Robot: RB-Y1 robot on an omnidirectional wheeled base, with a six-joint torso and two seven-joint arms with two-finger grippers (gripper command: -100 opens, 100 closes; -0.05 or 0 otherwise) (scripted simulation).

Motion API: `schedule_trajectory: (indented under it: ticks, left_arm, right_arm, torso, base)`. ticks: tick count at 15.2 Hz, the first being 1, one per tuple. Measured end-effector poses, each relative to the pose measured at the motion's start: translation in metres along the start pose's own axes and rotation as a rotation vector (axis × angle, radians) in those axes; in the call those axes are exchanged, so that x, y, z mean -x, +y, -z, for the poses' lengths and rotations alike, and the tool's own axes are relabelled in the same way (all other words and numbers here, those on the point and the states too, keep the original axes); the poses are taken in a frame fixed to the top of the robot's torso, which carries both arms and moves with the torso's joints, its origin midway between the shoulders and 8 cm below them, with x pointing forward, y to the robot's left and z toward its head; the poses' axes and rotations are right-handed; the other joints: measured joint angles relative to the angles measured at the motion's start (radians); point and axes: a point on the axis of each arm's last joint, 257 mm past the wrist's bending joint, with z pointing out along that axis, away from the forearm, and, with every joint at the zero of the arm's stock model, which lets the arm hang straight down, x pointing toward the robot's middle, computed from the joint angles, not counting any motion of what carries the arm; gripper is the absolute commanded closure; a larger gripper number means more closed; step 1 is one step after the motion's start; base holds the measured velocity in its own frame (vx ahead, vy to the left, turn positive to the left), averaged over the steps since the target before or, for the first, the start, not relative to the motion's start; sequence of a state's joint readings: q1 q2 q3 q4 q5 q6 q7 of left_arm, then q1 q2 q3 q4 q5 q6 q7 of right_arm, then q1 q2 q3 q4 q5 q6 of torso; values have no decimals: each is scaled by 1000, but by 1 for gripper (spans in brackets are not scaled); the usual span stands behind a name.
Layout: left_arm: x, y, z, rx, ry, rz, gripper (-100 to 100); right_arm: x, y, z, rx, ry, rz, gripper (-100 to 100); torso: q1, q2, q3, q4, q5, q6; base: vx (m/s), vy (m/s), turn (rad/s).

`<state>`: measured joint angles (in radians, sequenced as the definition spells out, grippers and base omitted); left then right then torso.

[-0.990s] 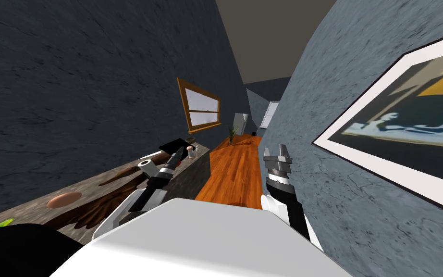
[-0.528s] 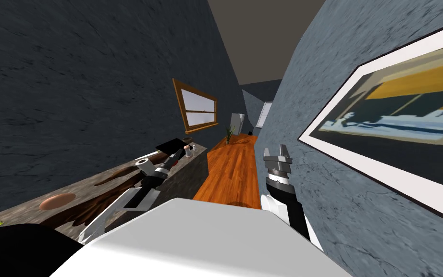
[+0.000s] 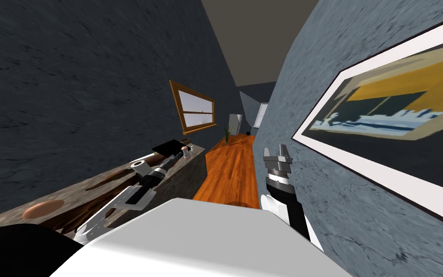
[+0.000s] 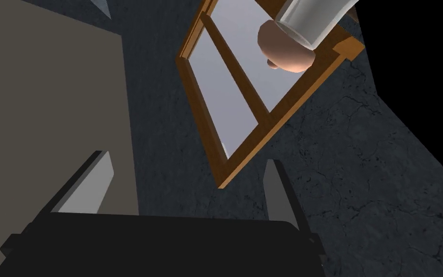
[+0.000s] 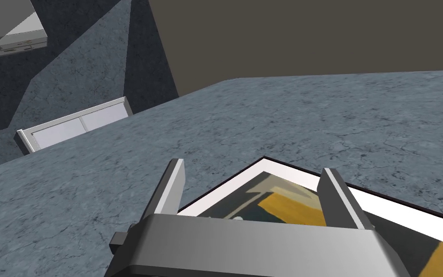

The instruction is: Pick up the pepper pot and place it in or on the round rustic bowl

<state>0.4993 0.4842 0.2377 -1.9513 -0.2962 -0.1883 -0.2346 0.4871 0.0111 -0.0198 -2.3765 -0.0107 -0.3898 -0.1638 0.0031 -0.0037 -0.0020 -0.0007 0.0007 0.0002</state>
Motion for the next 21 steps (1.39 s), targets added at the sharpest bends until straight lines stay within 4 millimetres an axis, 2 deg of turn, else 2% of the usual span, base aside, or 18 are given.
schedule_trajectory:
  ticks: [6,10,14,17,18,21]
  left_arm:
    - [-45,25,-1,9,117,-127,-100]
    - [-78,34,1,-3,204,-197,-100]
    - [-104,39,5,-13,260,-234,-100]
    - [-115,42,8,-18,288,-249,-100]
    - [-115,42,8,-19,288,-249,100]
    - [-114,42,8,-19,287,-253,100]
  right_arm:
    - [0,0,0,0,0,0,0]
    - [0,0,0,0,0,0,0]
    - [0,0,0,0,0,0,0]
    - [0,0,0,0,0,0,0]
    - [0,0,0,0,0,0,0]
    - [0,0,0,0,0,0,0]
  torso:
    - [4,-7,-4,-2,1,0]
    - [7,-7,-4,-2,2,0]
    - [4,-4,-2,-1,1,0]
    - [2,-3,-2,-1,1,0]
    - [1,0,-1,0,0,0]
    - [-1,2,1,0,1,0]
  base:
    - [130,86,-29]
    - [132,111,-25]
    - [92,68,-10]
    - [64,47,-7]
    - [12,9,-1]
    - [2,2,1]
